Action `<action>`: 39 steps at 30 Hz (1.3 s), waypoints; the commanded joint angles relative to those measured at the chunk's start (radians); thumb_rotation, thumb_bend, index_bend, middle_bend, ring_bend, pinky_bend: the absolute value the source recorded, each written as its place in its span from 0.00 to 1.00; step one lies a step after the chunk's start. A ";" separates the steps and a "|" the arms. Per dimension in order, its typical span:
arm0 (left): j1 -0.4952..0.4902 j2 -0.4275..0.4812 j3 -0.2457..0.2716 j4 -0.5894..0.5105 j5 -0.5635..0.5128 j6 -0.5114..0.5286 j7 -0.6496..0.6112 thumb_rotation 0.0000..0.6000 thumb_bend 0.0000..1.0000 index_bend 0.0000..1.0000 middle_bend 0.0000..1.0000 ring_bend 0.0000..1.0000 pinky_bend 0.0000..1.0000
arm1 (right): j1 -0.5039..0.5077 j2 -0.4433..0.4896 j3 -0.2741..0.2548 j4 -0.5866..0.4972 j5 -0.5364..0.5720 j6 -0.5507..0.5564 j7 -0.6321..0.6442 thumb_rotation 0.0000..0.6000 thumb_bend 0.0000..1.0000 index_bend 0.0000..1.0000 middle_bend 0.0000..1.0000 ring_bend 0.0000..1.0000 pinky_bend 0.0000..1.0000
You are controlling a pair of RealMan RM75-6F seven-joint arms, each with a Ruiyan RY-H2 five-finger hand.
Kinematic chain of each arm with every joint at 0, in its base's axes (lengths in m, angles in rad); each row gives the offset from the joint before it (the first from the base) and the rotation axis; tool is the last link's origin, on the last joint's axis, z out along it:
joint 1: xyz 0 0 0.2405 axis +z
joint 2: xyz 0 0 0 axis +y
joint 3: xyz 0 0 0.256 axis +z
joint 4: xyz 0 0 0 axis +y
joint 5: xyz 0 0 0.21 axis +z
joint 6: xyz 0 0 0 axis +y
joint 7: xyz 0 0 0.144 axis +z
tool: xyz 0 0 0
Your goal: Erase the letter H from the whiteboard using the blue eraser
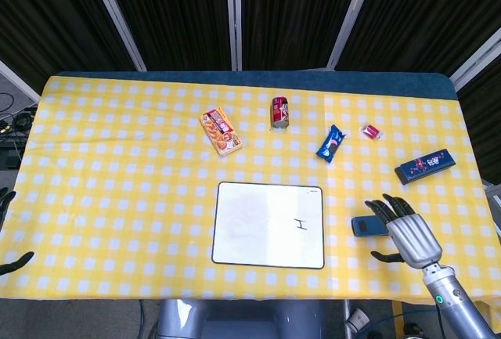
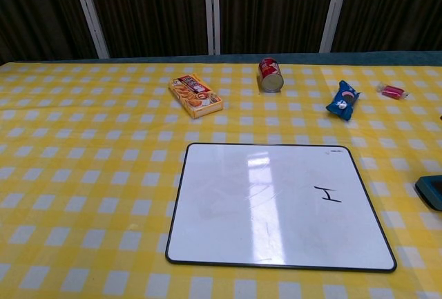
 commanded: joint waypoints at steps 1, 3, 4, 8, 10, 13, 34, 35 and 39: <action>-0.003 -0.006 0.000 -0.002 -0.013 -0.011 0.010 1.00 0.00 0.00 0.00 0.00 0.00 | 0.037 -0.047 -0.006 0.059 -0.002 -0.048 -0.026 1.00 0.00 0.16 0.24 0.16 0.22; -0.005 -0.008 -0.003 -0.002 -0.023 -0.017 0.014 1.00 0.00 0.00 0.00 0.00 0.00 | 0.051 -0.061 -0.007 0.084 0.002 -0.068 -0.032 1.00 0.00 0.17 0.24 0.17 0.23; -0.006 -0.009 -0.004 -0.002 -0.027 -0.018 0.016 1.00 0.00 0.00 0.00 0.00 0.00 | 0.057 -0.065 -0.008 0.095 0.004 -0.077 -0.035 1.00 0.00 0.17 0.24 0.17 0.24; -0.006 -0.012 -0.002 -0.002 -0.030 -0.022 0.023 1.00 0.00 0.00 0.00 0.00 0.00 | 0.078 -0.078 -0.025 0.149 -0.010 -0.103 -0.027 1.00 0.00 0.19 0.25 0.18 0.27; -0.006 -0.013 -0.002 -0.001 -0.031 -0.022 0.026 1.00 0.00 0.00 0.00 0.00 0.00 | 0.087 -0.087 -0.033 0.178 -0.022 -0.105 -0.012 1.00 0.00 0.21 0.26 0.19 0.28; -0.007 -0.014 -0.003 0.000 -0.035 -0.024 0.025 1.00 0.00 0.00 0.00 0.00 0.00 | 0.101 -0.107 -0.040 0.227 -0.029 -0.111 0.022 1.00 0.01 0.24 0.28 0.20 0.30; -0.011 -0.013 -0.005 0.007 -0.041 -0.029 0.018 1.00 0.00 0.00 0.00 0.00 0.00 | 0.135 -0.234 -0.065 0.466 -0.073 -0.043 0.060 1.00 0.15 0.45 0.49 0.41 0.52; -0.011 -0.013 -0.005 0.007 -0.041 -0.030 0.020 1.00 0.00 0.00 0.00 0.00 0.00 | 0.136 -0.237 -0.066 0.473 -0.074 -0.042 0.062 1.00 0.15 0.46 0.50 0.42 0.53; -0.012 -0.015 -0.005 0.006 -0.044 -0.032 0.024 1.00 0.00 0.00 0.00 0.00 0.00 | 0.142 -0.242 -0.070 0.485 -0.073 -0.043 0.072 1.00 0.18 0.47 0.51 0.44 0.55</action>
